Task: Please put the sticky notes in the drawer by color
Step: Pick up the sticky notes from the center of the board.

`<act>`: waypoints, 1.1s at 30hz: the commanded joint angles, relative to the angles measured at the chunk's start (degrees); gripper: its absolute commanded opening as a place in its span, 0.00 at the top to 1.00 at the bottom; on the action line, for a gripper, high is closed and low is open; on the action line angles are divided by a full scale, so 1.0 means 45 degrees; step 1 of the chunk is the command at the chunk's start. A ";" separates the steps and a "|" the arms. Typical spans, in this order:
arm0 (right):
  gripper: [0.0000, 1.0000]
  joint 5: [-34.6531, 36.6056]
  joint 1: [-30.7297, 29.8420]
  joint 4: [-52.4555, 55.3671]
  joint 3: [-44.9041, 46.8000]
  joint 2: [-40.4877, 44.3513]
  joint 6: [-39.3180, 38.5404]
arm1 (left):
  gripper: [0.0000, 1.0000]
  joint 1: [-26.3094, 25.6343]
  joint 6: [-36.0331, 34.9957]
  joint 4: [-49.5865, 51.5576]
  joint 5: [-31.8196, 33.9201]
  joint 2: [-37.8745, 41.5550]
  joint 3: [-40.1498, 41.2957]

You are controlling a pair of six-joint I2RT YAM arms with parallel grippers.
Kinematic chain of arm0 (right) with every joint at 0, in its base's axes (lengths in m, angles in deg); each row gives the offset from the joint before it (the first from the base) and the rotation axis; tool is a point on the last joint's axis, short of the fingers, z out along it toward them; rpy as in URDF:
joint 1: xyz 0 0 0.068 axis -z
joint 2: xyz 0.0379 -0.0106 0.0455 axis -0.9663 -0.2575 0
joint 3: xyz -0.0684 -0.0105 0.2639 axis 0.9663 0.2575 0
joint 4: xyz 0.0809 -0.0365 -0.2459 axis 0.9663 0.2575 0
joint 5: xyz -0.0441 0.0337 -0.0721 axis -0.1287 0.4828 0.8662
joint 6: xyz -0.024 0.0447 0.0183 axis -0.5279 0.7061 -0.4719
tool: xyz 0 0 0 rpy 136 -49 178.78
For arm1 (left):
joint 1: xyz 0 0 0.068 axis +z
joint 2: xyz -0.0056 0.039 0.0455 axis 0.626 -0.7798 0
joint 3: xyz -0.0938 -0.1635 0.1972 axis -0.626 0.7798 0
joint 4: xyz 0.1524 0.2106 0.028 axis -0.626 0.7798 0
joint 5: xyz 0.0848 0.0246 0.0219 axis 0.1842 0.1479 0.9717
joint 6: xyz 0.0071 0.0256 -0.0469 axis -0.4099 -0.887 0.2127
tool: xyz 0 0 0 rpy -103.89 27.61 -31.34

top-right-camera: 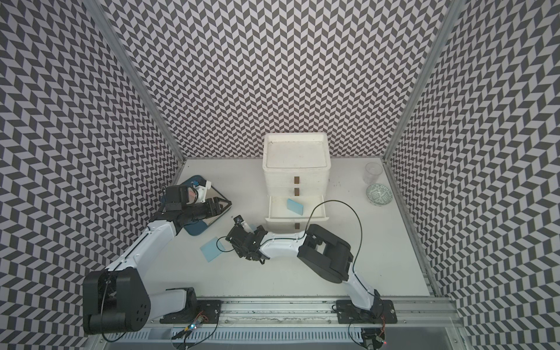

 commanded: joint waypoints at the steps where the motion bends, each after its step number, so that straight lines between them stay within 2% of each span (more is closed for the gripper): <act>1: 0.06 0.0019 0.0095 0.0074 -0.0107 0.0179 -0.0145 | 0.35 0.0050 0.0001 -0.0265 -0.0203 -0.0024 0.0088; 6: 0.08 -0.0597 0.0084 0.0073 0.0029 -0.0420 -0.0067 | 0.35 0.0045 -0.0003 -0.0265 -0.0185 -0.0023 0.0092; 10: 0.17 -0.1030 0.0112 -0.0197 0.0504 -0.0420 -0.0006 | 0.35 0.0045 0.0016 -0.0265 -0.0307 -0.0180 0.0097; 13: 0.25 -0.1332 0.0207 -0.0590 0.0975 -0.0008 -0.0064 | 0.35 0.0045 0.0012 -0.0284 -0.0419 -0.0284 0.0109; 20: 0.29 -0.2004 0.0699 -0.1580 0.2172 0.1632 -0.0084 | 0.35 0.0006 0.0080 -0.0466 -0.0885 -0.0424 0.0174; 26: 0.28 -0.2083 0.0877 -0.2206 0.2964 0.3809 -0.0181 | 0.36 -0.0285 0.0426 -0.1443 -0.2314 -0.0359 0.0385; 33: 0.29 -0.2493 0.1522 -0.3090 0.4340 0.6596 0.0081 | 0.37 -0.1292 0.1280 -0.3514 -0.4896 -0.0241 0.0644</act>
